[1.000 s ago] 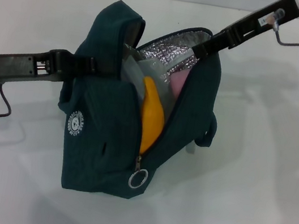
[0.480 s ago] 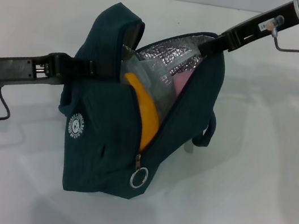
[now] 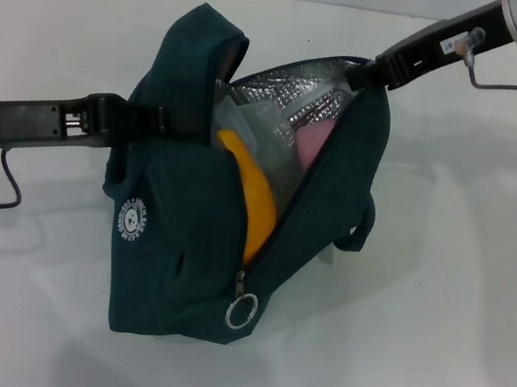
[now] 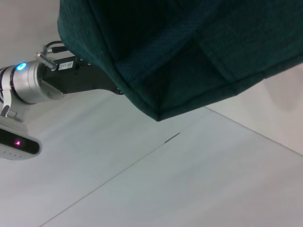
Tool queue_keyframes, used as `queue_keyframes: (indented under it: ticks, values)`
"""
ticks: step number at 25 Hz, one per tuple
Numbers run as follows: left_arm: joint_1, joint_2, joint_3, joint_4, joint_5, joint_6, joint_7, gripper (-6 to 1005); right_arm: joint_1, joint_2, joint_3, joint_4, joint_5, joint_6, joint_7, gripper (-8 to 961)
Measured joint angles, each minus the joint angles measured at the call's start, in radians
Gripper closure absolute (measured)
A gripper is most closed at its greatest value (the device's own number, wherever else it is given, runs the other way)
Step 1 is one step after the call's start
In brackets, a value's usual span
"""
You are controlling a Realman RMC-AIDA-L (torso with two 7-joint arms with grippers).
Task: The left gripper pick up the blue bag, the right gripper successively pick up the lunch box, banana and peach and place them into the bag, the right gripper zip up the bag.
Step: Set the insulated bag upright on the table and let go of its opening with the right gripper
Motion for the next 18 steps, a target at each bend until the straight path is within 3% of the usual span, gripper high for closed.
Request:
queue_keyframes:
  ticks: [8,14,18]
  values:
    - [-0.031,-0.006,-0.006,-0.009,-0.015,-0.006,0.004,945,-0.090,0.002,0.077,-0.181,0.038,-0.011,-0.007,926]
    - [-0.062,-0.008,-0.004,-0.047,-0.053,-0.016,0.005,945,-0.174,-0.028,0.168,-0.288,0.140,-0.075,-0.007,920]
    - [-0.101,-0.012,0.000,-0.116,-0.049,-0.027,0.024,945,-0.230,-0.034,0.176,-0.316,0.175,-0.103,-0.012,916]
